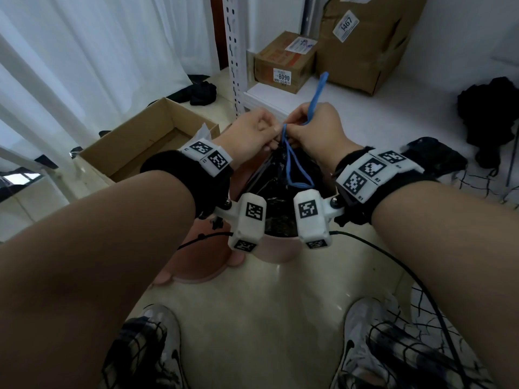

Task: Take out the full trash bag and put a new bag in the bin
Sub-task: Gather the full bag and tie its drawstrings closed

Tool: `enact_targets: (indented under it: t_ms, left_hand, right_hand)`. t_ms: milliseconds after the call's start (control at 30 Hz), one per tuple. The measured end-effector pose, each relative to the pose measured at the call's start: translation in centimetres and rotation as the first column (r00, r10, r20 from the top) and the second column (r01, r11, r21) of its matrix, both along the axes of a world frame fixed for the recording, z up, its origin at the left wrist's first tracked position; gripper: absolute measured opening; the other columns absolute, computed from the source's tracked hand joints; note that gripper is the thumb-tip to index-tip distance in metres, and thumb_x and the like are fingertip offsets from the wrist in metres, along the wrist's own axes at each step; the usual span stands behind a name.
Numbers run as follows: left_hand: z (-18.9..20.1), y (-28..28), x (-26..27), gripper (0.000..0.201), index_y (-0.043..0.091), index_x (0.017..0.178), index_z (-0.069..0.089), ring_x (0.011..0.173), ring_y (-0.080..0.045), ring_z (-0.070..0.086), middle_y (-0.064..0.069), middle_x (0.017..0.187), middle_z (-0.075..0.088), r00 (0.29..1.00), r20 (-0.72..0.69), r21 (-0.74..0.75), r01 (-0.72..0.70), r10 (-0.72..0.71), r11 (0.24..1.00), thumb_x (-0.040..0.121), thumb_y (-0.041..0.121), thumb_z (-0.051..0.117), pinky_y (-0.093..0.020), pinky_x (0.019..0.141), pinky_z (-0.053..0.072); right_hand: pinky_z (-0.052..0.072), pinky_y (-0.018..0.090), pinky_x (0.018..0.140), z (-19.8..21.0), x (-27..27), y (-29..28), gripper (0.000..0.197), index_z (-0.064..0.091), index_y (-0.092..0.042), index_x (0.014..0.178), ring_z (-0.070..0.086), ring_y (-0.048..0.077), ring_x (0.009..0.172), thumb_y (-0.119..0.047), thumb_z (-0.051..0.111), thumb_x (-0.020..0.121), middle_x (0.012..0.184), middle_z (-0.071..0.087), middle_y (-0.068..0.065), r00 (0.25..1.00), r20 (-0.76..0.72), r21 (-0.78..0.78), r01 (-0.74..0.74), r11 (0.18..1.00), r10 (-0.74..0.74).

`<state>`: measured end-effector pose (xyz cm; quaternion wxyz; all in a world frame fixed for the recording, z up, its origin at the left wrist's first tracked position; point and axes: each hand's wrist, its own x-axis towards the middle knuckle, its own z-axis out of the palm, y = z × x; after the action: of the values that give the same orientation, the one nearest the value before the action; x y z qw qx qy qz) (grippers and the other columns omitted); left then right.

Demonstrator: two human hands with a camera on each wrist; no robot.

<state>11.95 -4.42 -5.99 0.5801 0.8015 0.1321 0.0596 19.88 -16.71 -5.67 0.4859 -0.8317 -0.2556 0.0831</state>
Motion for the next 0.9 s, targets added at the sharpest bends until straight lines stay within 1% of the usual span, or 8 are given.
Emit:
enact_targets:
  t_ms: [100, 267, 367, 467, 567, 700, 800, 900]
  left_hand:
    - [0.0, 0.2, -0.2, 0.007, 0.011, 0.102, 0.054, 0.064, -0.004, 0.054, -0.001, 0.072, 0.055, 0.996, -0.021, -0.011, 0.085, -0.085, 0.996, 0.097, 0.012, 0.049, -0.015, 0.063, 0.047]
    - [0.3, 0.2, 0.0, 0.018, 0.022, 0.076, 0.056, 0.062, -0.01, 0.054, -0.001, 0.066, 0.056, 0.994, -0.073, 0.196, 0.099, -0.086, 0.976, 0.094, 0.017, 0.055, -0.02, 0.065, 0.048]
    - [0.8, 0.5, -0.4, 0.024, 0.02, 0.069, 0.053, 0.056, -0.007, 0.059, 0.0, 0.063, 0.058, 0.997, -0.049, 0.432, 0.071, -0.056, 0.899, 0.092, 0.018, 0.057, -0.017, 0.059, 0.049]
    - [0.5, 2.0, -1.1, 0.017, 0.004, 0.084, 0.063, 0.079, -0.023, 0.066, -0.008, 0.076, 0.062, 0.995, -0.081, 0.621, 0.101, -0.064, 0.778, 0.092, 0.018, 0.056, -0.035, 0.076, 0.053]
    - [-0.1, 2.7, -1.4, 0.022, -0.003, 0.096, 0.064, 0.084, -0.031, 0.062, -0.016, 0.085, 0.065, 0.987, -0.15, 0.647, 0.145, -0.061, 0.749, 0.093, 0.017, 0.055, -0.043, 0.083, 0.051]
    - [-0.1, 2.3, -1.3, 0.016, 0.005, 0.09, 0.06, 0.069, -0.011, 0.049, 0.001, 0.074, 0.054, 0.996, -0.066, 0.435, -0.032, 0.067, 0.9, 0.094, 0.018, 0.053, -0.027, 0.068, 0.044]
    - [-0.4, 2.3, -1.6, 0.017, 0.014, 0.082, 0.061, 0.072, -0.007, 0.048, 0.005, 0.077, 0.054, 0.987, -0.102, 0.093, -0.114, 0.124, 0.989, 0.094, 0.021, 0.052, -0.021, 0.064, 0.04]
    - [-0.5, 1.9, -1.3, 0.016, 0.017, 0.08, 0.059, 0.066, -0.005, 0.049, 0.004, 0.078, 0.057, 0.99, -0.095, -0.192, -0.116, 0.1, 0.974, 0.094, 0.016, 0.052, -0.015, 0.055, 0.037]
  right_hand:
    - [0.05, 0.031, 0.07, -0.2, -0.1, 0.1, 0.014, 0.059, -0.013, 0.069, 0.059, 0.017, 0.07, -0.01, 0.07, 0.078, 0.07, 0.061, 0.005, 0.998, 0.053, -0.014, -0.019, 1.0, 0.019]
    - [0.046, 0.027, 0.062, 0.4, 0.1, -0.4, 0.023, 0.062, -0.01, 0.062, 0.054, 0.009, 0.053, -0.015, 0.067, 0.083, 0.056, 0.057, -0.001, 0.993, 0.032, -0.126, -0.107, 0.986, 0.112]
    - [0.045, 0.022, 0.055, 0.8, 0.8, -1.0, 0.019, 0.068, -0.001, 0.07, 0.053, 0.004, 0.046, -0.014, 0.066, 0.084, 0.056, 0.058, 0.002, 0.989, -0.017, -0.224, -0.145, 0.964, 0.144]
    - [0.045, 0.034, 0.067, 0.2, 2.0, -2.9, 0.018, 0.068, -0.001, 0.073, 0.057, 0.017, 0.066, -0.015, 0.063, 0.084, 0.063, 0.059, 0.01, 0.997, -0.02, -0.428, -0.08, 0.9, 0.079]
    - [0.05, 0.034, 0.071, -0.5, 2.1, -3.5, 0.02, 0.061, -0.006, 0.063, 0.055, 0.017, 0.056, -0.014, 0.064, 0.081, 0.06, 0.059, 0.007, 0.992, -0.123, -0.446, -0.026, 0.894, -0.032]
    - [0.037, 0.017, 0.04, -0.8, 0.8, -2.6, 0.024, 0.051, -0.011, 0.064, 0.044, 0.01, 0.044, -0.011, 0.061, 0.086, 0.06, 0.052, 0.004, 0.901, -0.43, -0.001, 0.062, 0.998, -0.056]
    - [0.034, 0.015, 0.041, -0.6, 0.0, -2.3, 0.029, 0.048, -0.016, 0.064, 0.04, 0.01, 0.045, -0.014, 0.055, 0.092, 0.074, 0.064, 0.006, 0.804, -0.592, 0.268, 0.126, 0.955, 0.06]
    - [0.032, 0.015, 0.038, 0.0, -0.1, -1.7, 0.032, 0.044, -0.014, 0.065, 0.035, 0.008, 0.035, -0.016, 0.047, 0.097, 0.074, 0.07, 0.009, 0.766, -0.621, 0.382, 0.109, 0.918, 0.167]
